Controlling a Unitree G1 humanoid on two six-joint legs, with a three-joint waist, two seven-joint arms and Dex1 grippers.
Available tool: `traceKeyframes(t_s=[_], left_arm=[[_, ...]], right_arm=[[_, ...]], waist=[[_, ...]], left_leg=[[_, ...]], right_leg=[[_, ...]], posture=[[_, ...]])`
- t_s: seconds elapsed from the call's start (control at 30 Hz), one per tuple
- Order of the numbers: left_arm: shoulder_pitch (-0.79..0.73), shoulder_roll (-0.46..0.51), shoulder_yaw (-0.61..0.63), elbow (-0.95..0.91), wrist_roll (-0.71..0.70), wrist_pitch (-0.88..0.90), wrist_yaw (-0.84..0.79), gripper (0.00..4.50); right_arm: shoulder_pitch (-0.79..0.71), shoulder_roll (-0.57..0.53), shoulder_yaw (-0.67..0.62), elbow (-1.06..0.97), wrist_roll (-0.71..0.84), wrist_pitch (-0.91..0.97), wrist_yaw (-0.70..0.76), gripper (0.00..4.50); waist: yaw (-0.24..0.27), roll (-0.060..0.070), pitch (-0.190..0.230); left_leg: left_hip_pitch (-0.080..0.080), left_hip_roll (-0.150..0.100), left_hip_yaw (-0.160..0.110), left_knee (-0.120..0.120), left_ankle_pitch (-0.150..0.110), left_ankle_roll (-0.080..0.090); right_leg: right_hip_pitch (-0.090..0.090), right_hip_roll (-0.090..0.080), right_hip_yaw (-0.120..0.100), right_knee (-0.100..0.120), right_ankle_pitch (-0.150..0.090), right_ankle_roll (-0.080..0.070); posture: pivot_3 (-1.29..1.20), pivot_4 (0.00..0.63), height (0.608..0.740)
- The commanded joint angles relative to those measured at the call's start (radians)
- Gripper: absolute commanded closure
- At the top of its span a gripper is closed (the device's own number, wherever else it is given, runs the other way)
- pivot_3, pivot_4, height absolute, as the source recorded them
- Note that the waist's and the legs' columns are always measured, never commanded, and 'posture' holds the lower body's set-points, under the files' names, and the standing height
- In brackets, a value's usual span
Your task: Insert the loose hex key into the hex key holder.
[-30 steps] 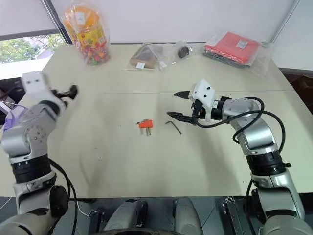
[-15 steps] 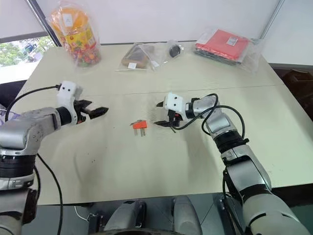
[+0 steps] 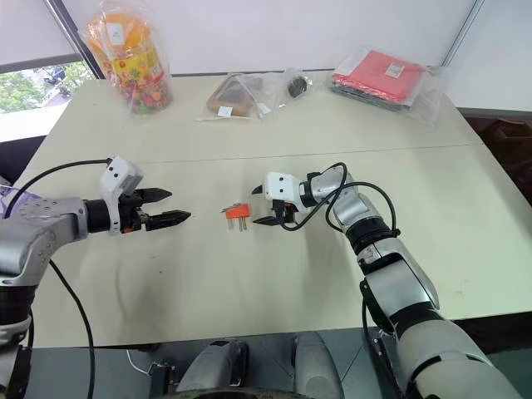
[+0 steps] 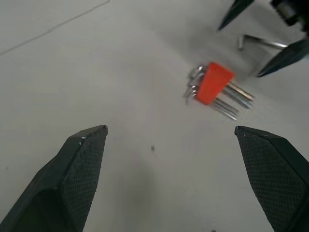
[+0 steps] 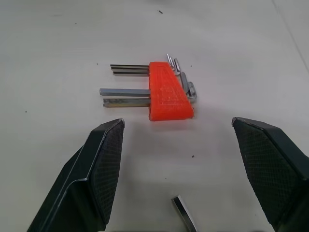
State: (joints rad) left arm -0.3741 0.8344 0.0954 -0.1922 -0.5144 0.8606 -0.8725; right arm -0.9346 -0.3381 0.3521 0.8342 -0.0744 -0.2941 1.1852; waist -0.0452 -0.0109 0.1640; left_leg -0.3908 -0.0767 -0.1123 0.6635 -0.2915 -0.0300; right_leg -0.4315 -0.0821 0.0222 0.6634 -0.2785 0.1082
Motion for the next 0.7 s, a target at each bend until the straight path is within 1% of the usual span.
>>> traceKeyframes(t_s=[0.03,0.37,0.63,0.7], left_arm=[[0.004,0.026,0.028,-0.033,-0.007,-0.026,-0.019,0.09],[0.044,0.038,0.064,-0.069,-0.002,-0.042,0.009,0.09],[0.07,0.034,0.09,-0.105,0.001,-0.037,0.044,0.09],[0.075,0.031,0.097,-0.112,-0.001,-0.033,0.058,0.0]], right_arm=[[-0.051,0.025,-0.007,0.05,-0.009,-0.029,0.008,0.78],[-0.124,0.096,-0.019,0.245,-0.054,-0.096,-0.054,0.78],[-0.141,0.128,-0.017,0.325,-0.084,-0.12,-0.056,0.78],[-0.146,0.136,-0.02,0.343,-0.091,-0.118,-0.061,1.35]], waist=[[0.0,0.0,0.0],[-0.001,0.0,0.0],[-0.005,0.0,0.0],[-0.008,0.0,0.0]], left_leg=[[0.0,0.0,0.0,0.0,0.0,0.0],[0.0,0.0,0.0,0.0,0.0,0.0],[0.001,0.0,0.0,0.0,0.0,0.0],[0.001,0.0,0.0,0.0,0.0,0.0]], right_leg=[[0.0,0.0,0.0,0.0,0.0,0.0],[0.0,0.0,0.0,0.0,0.0,0.0],[0.0,0.0,0.0,0.001,0.0,0.0],[0.0,0.001,0.0,0.002,0.0,0.0]], posture=[[0.0,0.15,0.74],[0.0,0.15,0.74],[0.0,0.15,0.74],[0.0,0.15,0.74]])
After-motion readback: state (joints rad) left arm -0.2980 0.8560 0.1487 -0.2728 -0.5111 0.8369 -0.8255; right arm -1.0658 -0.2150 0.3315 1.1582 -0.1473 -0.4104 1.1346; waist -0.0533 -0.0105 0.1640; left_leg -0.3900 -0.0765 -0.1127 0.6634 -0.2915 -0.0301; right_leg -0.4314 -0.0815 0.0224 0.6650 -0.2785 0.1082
